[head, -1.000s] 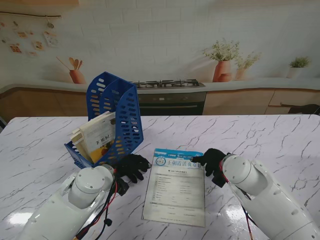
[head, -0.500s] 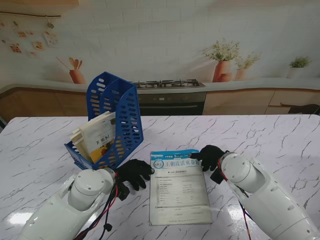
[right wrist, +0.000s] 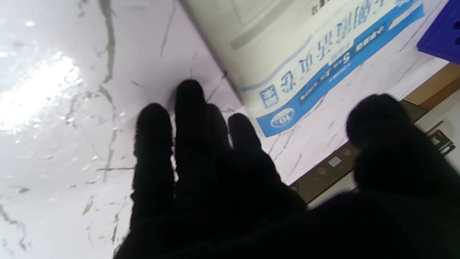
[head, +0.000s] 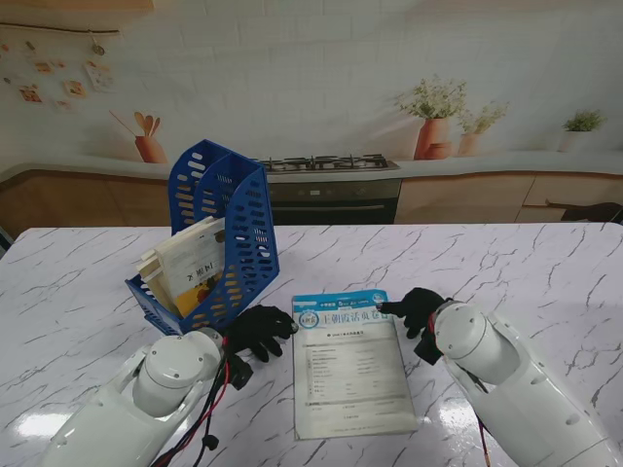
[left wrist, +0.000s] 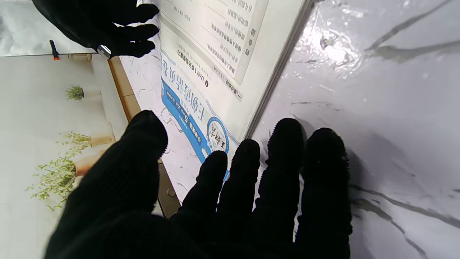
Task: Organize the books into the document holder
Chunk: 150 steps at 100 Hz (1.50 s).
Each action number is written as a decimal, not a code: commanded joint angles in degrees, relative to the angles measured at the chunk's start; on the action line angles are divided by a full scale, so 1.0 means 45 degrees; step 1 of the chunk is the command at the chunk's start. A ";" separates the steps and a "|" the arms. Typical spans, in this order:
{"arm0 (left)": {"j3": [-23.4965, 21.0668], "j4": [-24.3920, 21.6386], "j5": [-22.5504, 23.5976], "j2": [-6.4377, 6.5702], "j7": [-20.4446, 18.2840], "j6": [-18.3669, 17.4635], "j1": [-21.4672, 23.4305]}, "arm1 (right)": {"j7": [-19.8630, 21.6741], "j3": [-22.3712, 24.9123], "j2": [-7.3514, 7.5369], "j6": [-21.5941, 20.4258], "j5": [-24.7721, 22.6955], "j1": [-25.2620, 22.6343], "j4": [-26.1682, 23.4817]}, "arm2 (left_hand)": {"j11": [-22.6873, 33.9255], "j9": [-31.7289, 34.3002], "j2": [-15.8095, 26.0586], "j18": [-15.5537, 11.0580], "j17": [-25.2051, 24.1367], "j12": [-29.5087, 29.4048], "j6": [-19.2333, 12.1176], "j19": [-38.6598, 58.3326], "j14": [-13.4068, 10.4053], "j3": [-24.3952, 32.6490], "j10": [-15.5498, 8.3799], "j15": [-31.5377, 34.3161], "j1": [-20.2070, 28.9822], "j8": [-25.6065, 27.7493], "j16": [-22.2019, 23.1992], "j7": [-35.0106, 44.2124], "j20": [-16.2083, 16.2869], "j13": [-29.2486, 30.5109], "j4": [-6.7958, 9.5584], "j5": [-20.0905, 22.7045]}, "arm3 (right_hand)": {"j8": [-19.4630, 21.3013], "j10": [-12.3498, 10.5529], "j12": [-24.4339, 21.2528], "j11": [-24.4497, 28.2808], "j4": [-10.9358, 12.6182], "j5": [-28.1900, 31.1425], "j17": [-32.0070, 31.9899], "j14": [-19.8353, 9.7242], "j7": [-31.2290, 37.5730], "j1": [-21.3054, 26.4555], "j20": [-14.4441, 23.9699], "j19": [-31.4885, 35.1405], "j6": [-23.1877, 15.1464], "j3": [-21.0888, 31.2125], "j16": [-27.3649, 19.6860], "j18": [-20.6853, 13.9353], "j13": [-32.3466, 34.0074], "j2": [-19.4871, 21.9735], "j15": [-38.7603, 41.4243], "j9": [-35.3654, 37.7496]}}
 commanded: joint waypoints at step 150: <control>0.0753 0.0979 -0.1228 -0.0268 -0.0739 0.0457 -0.0688 | -0.2246 0.0406 -0.1978 0.3324 0.7289 0.0446 0.1869 | -0.0290 -0.1233 0.0131 0.0471 0.0230 -0.0409 0.0170 0.0040 0.0291 -0.0038 0.0166 -0.0363 0.0238 -0.0425 -0.0306 -0.0952 0.0570 -0.0464 0.0411 -0.0765 | 0.1800 -0.1447 0.5011 0.6235 -0.0143 -0.1761 -0.1126 -0.0751 -0.0143 0.0186 0.0683 0.0253 -0.0586 0.3003 0.2429 0.4195 0.0145 -0.1998 0.4735 -0.1930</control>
